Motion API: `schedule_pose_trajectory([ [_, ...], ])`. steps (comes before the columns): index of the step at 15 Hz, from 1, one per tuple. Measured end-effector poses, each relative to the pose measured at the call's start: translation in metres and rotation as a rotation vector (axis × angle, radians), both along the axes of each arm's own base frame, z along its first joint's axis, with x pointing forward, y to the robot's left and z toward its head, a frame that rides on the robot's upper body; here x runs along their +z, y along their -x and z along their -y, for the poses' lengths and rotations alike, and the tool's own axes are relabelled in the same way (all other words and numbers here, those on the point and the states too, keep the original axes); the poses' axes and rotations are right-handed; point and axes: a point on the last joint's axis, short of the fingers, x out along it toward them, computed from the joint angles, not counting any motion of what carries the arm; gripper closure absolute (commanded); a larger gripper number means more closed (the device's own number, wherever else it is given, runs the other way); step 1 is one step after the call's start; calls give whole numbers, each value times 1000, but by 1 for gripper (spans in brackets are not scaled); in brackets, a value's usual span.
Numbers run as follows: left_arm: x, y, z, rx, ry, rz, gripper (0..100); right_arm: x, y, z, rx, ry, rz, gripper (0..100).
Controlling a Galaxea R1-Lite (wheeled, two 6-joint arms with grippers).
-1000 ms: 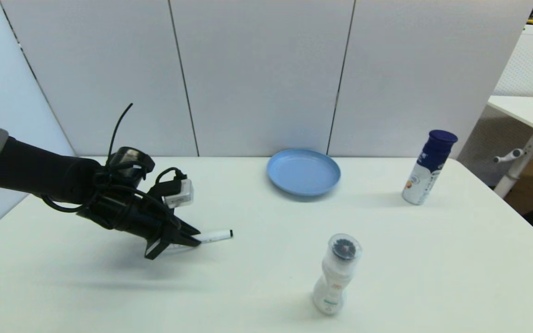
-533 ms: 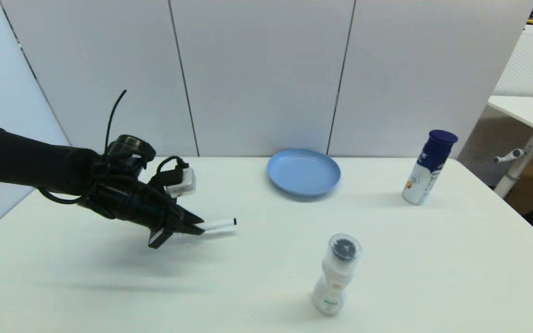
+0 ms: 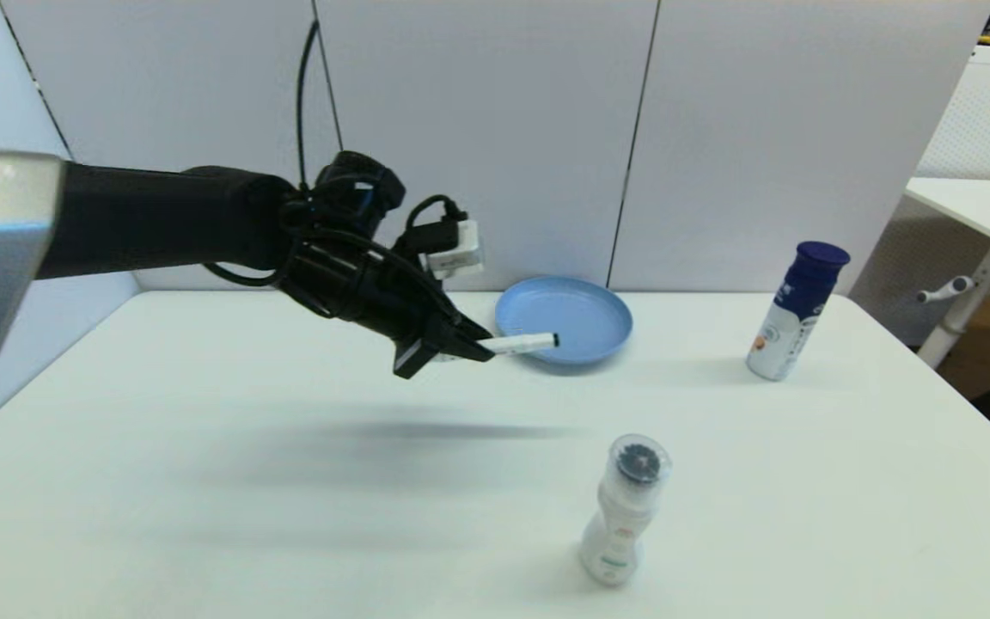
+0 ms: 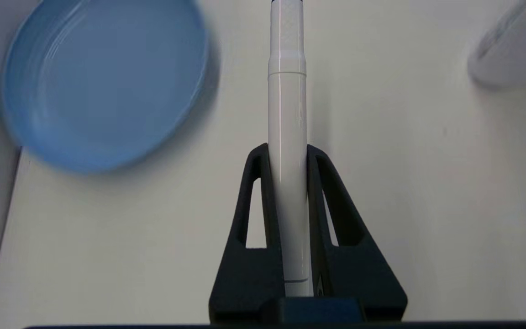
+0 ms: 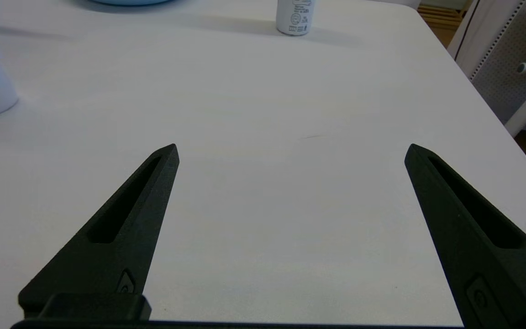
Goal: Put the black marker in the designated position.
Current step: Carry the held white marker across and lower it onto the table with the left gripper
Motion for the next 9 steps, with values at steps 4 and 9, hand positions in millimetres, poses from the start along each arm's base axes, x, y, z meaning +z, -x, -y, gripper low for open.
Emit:
schedule_pose_trajectory([
  [4,-27,-5,61,-109,-1,-37,100,0,0,0,0,0,0,0],
  [9,-70,-8,93,-163,-34,-87,100,0,0,0,0,0,-1,0],
])
